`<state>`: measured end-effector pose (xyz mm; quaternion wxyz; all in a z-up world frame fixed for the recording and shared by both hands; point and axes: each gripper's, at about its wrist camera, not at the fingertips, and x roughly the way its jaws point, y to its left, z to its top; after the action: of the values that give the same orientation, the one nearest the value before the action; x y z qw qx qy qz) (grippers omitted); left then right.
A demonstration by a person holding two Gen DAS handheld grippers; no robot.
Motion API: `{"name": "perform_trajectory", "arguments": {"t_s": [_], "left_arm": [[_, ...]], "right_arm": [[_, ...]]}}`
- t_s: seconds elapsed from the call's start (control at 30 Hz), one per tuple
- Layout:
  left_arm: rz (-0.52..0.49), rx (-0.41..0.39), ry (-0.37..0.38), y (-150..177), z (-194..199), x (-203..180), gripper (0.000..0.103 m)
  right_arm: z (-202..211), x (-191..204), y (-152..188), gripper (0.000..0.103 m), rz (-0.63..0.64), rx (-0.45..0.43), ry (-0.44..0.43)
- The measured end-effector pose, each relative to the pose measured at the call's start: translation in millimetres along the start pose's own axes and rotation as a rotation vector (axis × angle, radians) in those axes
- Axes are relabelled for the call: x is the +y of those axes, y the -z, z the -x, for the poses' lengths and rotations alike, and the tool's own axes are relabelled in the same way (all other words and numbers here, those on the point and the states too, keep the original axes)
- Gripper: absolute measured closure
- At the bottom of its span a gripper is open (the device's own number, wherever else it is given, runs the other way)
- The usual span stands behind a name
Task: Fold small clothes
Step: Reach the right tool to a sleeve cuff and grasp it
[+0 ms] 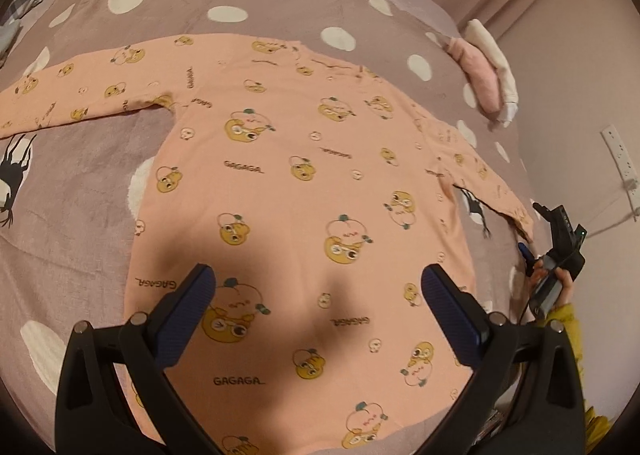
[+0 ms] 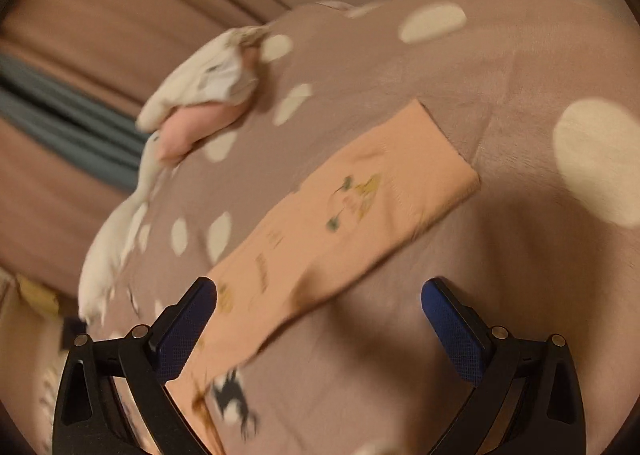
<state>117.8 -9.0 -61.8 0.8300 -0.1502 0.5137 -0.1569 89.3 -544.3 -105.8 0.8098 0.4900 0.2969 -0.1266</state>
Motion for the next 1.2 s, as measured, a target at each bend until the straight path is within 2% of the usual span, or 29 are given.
{"name": "perform_trajectory", "arguments": {"t_s": [0.1,0.2,0.3,0.37,0.4,0.57,0.7,0.9,1.03,1.2], "left_arm": [[0.018,-0.012,-0.016,-0.2,2.9,4.0,0.000],[0.017,-0.027,-0.023,2.1,7.7,5.6,0.000],[0.025,-0.026,-0.031,3.9,9.2,10.0,0.000],[0.037,-0.027,-0.031,4.9,10.4,12.9,0.000],[0.042,-0.028,-0.031,5.6,11.3,14.9,0.000],[0.059,-0.033,-0.040,8.8,17.5,22.2,0.000],[0.078,-0.041,-0.047,12.2,24.8,29.8,0.000],[0.114,-0.051,-0.036,17.3,33.0,39.4,0.000],[0.131,-0.061,-0.026,21.2,39.6,45.5,0.000],[0.157,-0.085,-0.015,22.4,50.3,57.7,0.000]], "right_arm": [[-5.3,2.5,-6.4,0.001,-0.019,-0.056,-0.012],[-12.1,6.3,-13.5,0.010,-0.029,-0.081,0.022],[-14.9,2.1,-20.0,0.025,-0.059,-0.102,0.015],[-19.0,-3.0,-23.2,0.041,-0.081,-0.107,0.009],[-22.6,-5.4,-26.7,0.045,-0.091,-0.107,0.008],[-29.0,-15.3,-29.7,0.095,-0.100,-0.109,0.058],[-27.4,-17.6,-28.5,0.097,-0.102,-0.114,0.047],[-17.9,16.2,-24.6,0.098,0.038,-0.099,0.071],[-9.5,63.2,-16.5,0.098,0.227,-0.093,0.102],[-4.3,140.7,13.9,0.098,0.487,-0.068,0.112]]}}
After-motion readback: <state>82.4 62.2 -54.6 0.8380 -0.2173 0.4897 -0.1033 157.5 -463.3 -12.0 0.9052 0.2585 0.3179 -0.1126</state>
